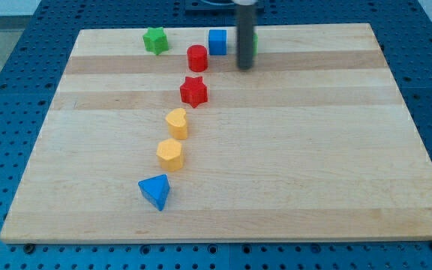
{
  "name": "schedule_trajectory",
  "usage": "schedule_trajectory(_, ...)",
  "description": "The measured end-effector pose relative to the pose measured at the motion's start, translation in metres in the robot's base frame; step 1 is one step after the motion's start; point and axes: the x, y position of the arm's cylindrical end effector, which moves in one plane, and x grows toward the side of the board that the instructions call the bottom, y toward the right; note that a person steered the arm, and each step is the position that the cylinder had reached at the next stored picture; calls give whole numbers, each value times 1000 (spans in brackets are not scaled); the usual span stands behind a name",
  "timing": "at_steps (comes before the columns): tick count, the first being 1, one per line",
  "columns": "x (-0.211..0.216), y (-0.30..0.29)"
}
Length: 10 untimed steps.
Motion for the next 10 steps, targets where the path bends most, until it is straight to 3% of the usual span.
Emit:
schedule_trajectory(1, -11, 68)
schedule_trajectory(2, -82, 74)
schedule_trajectory(3, -116, 53)
schedule_trajectory(5, -114, -3)
schedule_trajectory(10, -87, -51)
